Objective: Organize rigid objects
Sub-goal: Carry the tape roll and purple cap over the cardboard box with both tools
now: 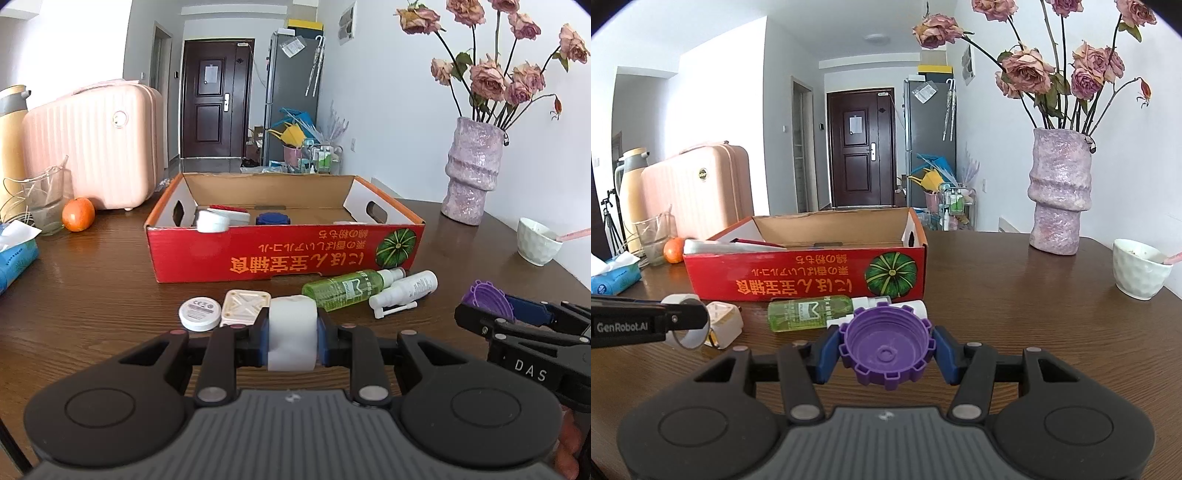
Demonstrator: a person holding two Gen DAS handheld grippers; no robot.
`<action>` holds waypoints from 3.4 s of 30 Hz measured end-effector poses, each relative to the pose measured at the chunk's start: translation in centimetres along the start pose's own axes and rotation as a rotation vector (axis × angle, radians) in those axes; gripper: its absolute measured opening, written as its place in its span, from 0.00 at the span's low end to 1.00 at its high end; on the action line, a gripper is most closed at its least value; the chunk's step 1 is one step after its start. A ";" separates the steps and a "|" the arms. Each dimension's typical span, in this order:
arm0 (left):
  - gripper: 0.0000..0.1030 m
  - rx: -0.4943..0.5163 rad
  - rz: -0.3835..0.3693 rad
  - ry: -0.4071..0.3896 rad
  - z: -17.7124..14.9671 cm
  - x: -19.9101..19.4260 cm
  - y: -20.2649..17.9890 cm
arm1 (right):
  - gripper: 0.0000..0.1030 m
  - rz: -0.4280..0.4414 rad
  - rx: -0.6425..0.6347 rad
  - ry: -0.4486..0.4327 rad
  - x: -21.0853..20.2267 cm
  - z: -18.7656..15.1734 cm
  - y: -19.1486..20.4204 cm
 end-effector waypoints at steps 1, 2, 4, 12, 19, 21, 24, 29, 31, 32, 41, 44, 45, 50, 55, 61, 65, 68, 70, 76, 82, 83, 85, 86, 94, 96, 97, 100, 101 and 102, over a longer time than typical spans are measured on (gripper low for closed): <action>0.24 -0.002 0.000 -0.004 0.0 -0.2 0.1 | 0.51 0.001 0.000 -0.001 -0.1 0.0 0.2; 0.24 -0.004 0.001 -0.008 0.1 -0.3 0.3 | 0.51 0.003 0.000 -0.001 -0.1 0.0 0.3; 0.24 -0.008 0.003 -0.014 0.1 -0.6 0.5 | 0.51 0.006 -0.001 -0.002 -0.1 -0.1 0.6; 0.24 -0.022 0.013 -0.034 0.2 -1.9 1.8 | 0.51 0.029 -0.005 -0.015 -0.5 0.2 2.4; 0.24 -0.041 0.016 -0.047 0.5 -2.8 3.0 | 0.51 0.043 -0.005 -0.023 -0.7 0.6 3.6; 0.24 -0.043 0.016 -0.052 0.6 -3.0 3.0 | 0.51 0.047 -0.006 -0.026 -0.6 0.8 3.9; 0.24 -0.046 0.011 -0.061 1.0 -3.3 3.1 | 0.51 0.050 -0.017 -0.029 -0.6 1.1 4.5; 0.24 -0.048 0.009 -0.085 2.1 -3.8 3.2 | 0.51 0.055 -0.029 -0.037 -0.6 1.8 5.3; 0.24 -0.047 0.009 -0.091 2.4 -3.8 3.2 | 0.51 0.057 -0.031 -0.041 -0.5 2.1 5.6; 0.24 -0.046 0.010 -0.094 2.6 -3.8 3.2 | 0.51 0.057 -0.033 -0.043 -0.4 2.4 5.7; 0.24 -0.060 0.019 -0.143 5.0 -3.6 3.0 | 0.51 0.059 -0.038 -0.084 0.8 5.0 6.7; 0.24 -0.074 0.022 -0.152 5.7 -3.3 3.1 | 0.51 0.061 -0.022 -0.097 1.3 5.7 6.8; 0.24 -0.078 0.024 -0.154 5.9 -3.2 3.2 | 0.51 0.063 -0.017 -0.102 1.6 6.0 6.8; 0.24 -0.099 0.035 -0.173 7.1 -2.5 3.5 | 0.51 0.062 0.003 -0.121 2.7 7.1 6.8; 0.24 -0.109 0.044 -0.184 8.1 -1.5 3.5 | 0.51 0.062 0.018 -0.137 3.7 8.2 6.7; 0.24 -0.120 0.049 -0.187 9.0 -0.2 3.5 | 0.51 0.056 0.027 -0.138 5.0 8.8 6.2; 0.24 -0.123 0.049 -0.192 9.6 0.6 3.4 | 0.51 0.049 0.017 -0.136 5.7 9.0 6.0; 0.24 -0.124 0.053 -0.192 9.9 1.3 3.2 | 0.51 0.051 0.021 -0.136 6.2 9.2 5.8; 0.24 -0.126 0.056 -0.191 10.1 1.8 3.0 | 0.51 0.049 0.021 -0.137 6.6 9.5 5.6; 0.24 -0.124 0.056 -0.189 10.6 3.1 2.4 | 0.51 0.049 0.025 -0.132 7.6 9.7 5.3; 0.24 -0.132 0.062 -0.187 11.3 4.3 2.3 | 0.51 0.045 0.024 -0.129 8.4 10.1 5.0; 0.24 -0.134 0.063 -0.188 11.4 4.5 2.3 | 0.51 0.044 0.024 -0.128 8.7 10.1 5.0; 0.24 -0.134 0.066 -0.185 11.6 5.0 2.3 | 0.51 0.043 0.026 -0.124 9.2 10.3 4.8; 0.24 -0.135 0.068 -0.183 11.7 5.2 2.3 | 0.51 0.042 0.025 -0.122 9.4 10.4 4.7; 0.24 -0.139 0.074 -0.170 12.3 7.2 2.3 | 0.51 0.036 0.024 -0.115 11.3 10.9 4.4; 0.24 -0.140 0.078 -0.167 12.4 7.6 2.3 | 0.51 0.035 0.024 -0.114 11.7 11.1 4.3; 0.24 -0.142 0.078 -0.165 12.5 7.9 2.4 | 0.51 0.034 0.024 -0.113 11.9 11.1 4.3; 0.24 -0.146 0.081 -0.156 12.7 8.7 2.6 | 0.51 0.033 0.025 -0.108 12.7 11.3 4.2; 0.24 -0.146 0.081 -0.154 12.8 9.0 2.6 | 0.51 0.032 0.024 -0.107 12.9 11.3 4.2; 0.24 -0.145 0.082 -0.153 12.9 9.2 2.6 | 0.51 0.032 0.023 -0.106 13.2 11.4 4.2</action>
Point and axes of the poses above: each gripper's, at about its wrist camera, not at the fingertips, and x roughly the way its jaws point, y to its left, z to its top, the point moved 9 cm from there along x, roughly the way its jaws point, and after that the axes turned 3 degrees about z, right-handed, at the moved point
